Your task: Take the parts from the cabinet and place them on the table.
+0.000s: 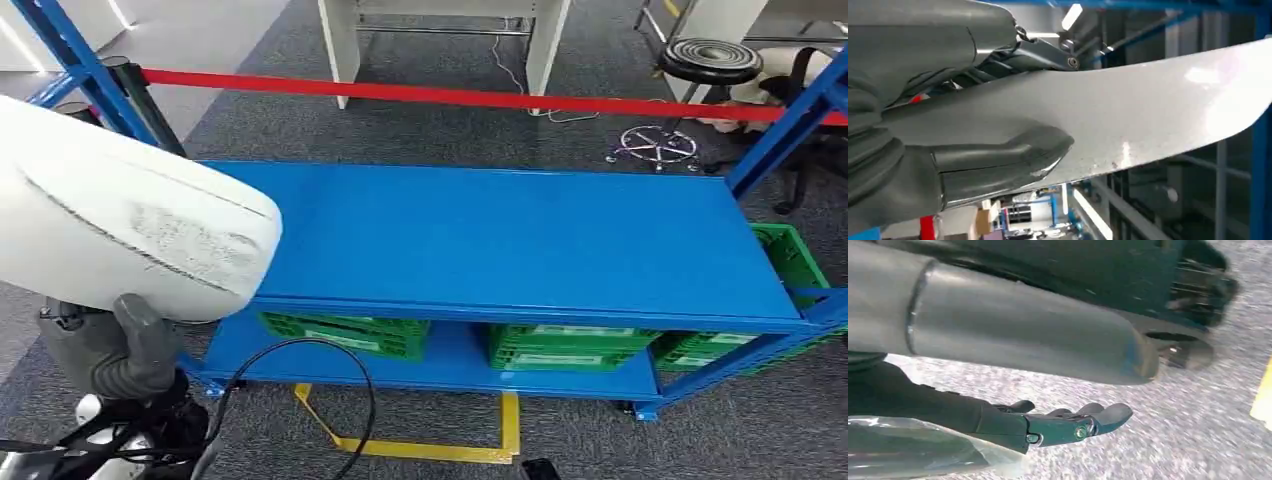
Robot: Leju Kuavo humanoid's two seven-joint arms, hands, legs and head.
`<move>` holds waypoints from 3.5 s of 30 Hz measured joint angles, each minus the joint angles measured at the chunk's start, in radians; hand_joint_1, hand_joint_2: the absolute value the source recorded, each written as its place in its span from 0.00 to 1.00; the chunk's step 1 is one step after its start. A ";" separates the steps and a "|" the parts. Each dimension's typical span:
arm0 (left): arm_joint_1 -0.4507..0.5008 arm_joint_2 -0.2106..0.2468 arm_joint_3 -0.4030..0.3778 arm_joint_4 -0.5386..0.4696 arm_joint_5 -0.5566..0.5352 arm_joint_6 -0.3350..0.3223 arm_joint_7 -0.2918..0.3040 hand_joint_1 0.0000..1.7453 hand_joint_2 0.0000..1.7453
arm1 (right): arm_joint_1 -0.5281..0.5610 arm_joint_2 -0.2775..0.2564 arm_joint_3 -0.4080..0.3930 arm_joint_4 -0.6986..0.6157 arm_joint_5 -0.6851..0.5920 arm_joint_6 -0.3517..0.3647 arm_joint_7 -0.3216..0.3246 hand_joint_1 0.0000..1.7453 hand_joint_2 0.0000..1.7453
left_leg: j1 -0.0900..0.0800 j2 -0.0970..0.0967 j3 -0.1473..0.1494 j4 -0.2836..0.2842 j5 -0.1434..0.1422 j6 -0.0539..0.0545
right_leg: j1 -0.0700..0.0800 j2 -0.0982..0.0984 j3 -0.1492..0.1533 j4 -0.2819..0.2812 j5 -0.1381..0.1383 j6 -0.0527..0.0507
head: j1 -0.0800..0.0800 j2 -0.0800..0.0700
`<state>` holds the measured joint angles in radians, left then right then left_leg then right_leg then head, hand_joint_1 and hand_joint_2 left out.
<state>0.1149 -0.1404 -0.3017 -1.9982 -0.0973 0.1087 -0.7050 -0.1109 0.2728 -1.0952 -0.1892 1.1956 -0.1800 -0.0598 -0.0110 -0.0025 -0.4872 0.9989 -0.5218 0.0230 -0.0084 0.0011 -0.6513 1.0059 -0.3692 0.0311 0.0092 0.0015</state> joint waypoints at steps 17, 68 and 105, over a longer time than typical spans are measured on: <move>0.149 0.055 -0.164 -0.003 -0.012 0.050 0.001 1.00 1.00 | 0.000 0.002 -0.043 -0.001 -0.179 -0.219 -0.070 0.00 0.00 | 0.006 0.003 -0.158 0.036 0.080 -0.029 | 0.007 -0.008 0.179 -0.057 -0.151 -0.040 | 0.005 0.000; 0.228 -0.083 0.091 -0.040 0.078 -0.224 0.000 1.00 1.00 | 0.015 -0.036 -0.074 -0.018 -0.097 0.006 -0.049 0.00 0.00 | 0.012 0.013 -0.105 0.000 0.073 0.013 | 0.007 -0.004 -0.021 0.308 -0.261 0.008 | 0.007 0.000; 0.126 -0.125 0.246 0.058 0.057 -0.307 0.000 1.00 1.00 | 0.007 -0.016 -0.043 -0.013 -0.066 -0.112 -0.140 0.00 0.00 | 0.018 -0.075 -0.099 0.004 0.088 -0.022 | -0.005 0.073 0.175 -0.024 -0.159 0.001 | 0.010 0.000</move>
<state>0.2407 -0.2659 -0.0561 -1.9406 -0.0401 -0.1979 -0.7046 -0.1040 0.2571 -1.1387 -0.2026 1.1292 -0.2918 -0.1995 0.0068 -0.0776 -0.5859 1.0026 -0.4338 0.0007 -0.0133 0.0737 -0.4768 0.9820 -0.5286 0.0322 0.0187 0.0015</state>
